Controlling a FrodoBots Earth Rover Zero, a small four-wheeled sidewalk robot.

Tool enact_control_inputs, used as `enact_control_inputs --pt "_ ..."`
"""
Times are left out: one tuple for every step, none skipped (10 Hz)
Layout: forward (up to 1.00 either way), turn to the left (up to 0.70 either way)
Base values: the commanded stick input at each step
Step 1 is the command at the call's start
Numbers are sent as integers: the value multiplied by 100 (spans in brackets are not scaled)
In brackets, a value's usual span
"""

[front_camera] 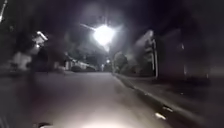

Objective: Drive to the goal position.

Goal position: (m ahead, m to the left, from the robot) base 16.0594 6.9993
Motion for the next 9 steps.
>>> enact_control_inputs --pt "50 -50" --pt "50 -50" --pt "50 -32" --pt "50 0" --pt "50 0" --pt "50 0" --pt "50 0" --pt "50 0" --pt "50 0"
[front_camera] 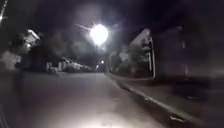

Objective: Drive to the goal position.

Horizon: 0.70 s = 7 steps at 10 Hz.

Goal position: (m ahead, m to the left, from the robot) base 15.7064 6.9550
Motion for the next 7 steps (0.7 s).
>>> enact_control_inputs --pt "50 0" --pt "50 0" --pt "50 0" --pt "50 0" --pt "50 0" --pt "50 0" --pt "50 0"
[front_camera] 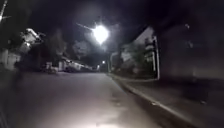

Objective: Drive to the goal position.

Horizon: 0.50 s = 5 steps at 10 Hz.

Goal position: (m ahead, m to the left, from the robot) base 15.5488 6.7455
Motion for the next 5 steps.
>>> enact_control_inputs --pt "50 0" --pt "50 0" --pt "50 0" --pt "50 0" --pt "50 0"
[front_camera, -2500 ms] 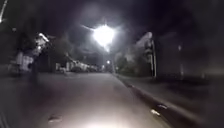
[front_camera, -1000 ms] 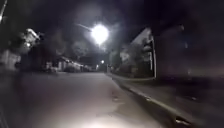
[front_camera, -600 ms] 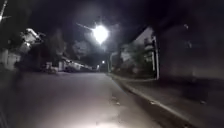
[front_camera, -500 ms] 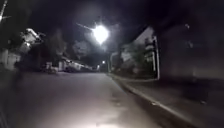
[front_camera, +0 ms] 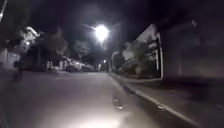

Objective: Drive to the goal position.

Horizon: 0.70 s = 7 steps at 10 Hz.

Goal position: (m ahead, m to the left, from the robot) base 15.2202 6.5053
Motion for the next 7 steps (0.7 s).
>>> enact_control_inputs --pt "50 0" --pt "50 0" --pt "50 0" --pt "50 0" --pt "50 0" --pt "50 0" --pt "50 0"
